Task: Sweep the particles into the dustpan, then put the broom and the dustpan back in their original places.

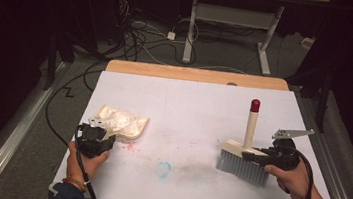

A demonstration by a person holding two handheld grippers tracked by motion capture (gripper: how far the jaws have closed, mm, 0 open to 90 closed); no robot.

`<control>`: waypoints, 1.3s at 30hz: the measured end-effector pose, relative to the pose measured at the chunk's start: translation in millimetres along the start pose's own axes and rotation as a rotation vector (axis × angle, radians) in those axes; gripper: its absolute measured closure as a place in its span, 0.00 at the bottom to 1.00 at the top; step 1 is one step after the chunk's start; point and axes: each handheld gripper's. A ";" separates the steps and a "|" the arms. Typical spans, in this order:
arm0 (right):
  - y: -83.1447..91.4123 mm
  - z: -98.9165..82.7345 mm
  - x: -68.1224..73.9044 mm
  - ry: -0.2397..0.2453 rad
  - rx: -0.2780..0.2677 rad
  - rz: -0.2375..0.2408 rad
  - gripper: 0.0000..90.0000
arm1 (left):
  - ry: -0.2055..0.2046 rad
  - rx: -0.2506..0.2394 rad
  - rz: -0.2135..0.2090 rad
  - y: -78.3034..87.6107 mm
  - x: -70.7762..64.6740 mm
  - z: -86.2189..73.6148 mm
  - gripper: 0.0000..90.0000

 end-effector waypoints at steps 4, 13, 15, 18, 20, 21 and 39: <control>-0.8 5.8 -6.7 -0.024 0.039 0.022 0.75 | 0.011 0.007 0.008 2.2 -2.8 2.0 0.69; -12.5 15.8 -18.5 -0.044 0.063 0.017 0.72 | 0.025 -0.002 0.006 6.1 -5.7 4.8 0.69; -14.2 16.8 -20.8 -0.050 0.059 0.013 0.71 | 0.030 -0.007 0.005 6.5 -5.6 4.6 0.69; -16.0 18.0 -23.1 -0.057 0.060 0.001 0.70 | 0.029 -0.007 0.005 7.0 -6.1 4.5 0.69; -17.2 18.5 -23.8 -0.056 0.063 -0.004 0.70 | 0.029 -0.007 0.006 7.5 -6.3 4.4 0.69; -17.6 18.7 -24.1 -0.059 0.064 -0.005 0.70 | 0.032 -0.010 0.004 7.6 -6.3 4.2 0.69; -18.0 22.1 -27.5 -0.022 0.027 -0.089 0.59 | -0.002 -0.052 -0.078 19.4 -17.1 0.3 0.64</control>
Point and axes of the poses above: each handheld gripper's, and its own axes: y roughly backward along the jaws, z roughly out of its top, x roughly to its left, and after that the axes turned 4 degrees about -x, right-handed
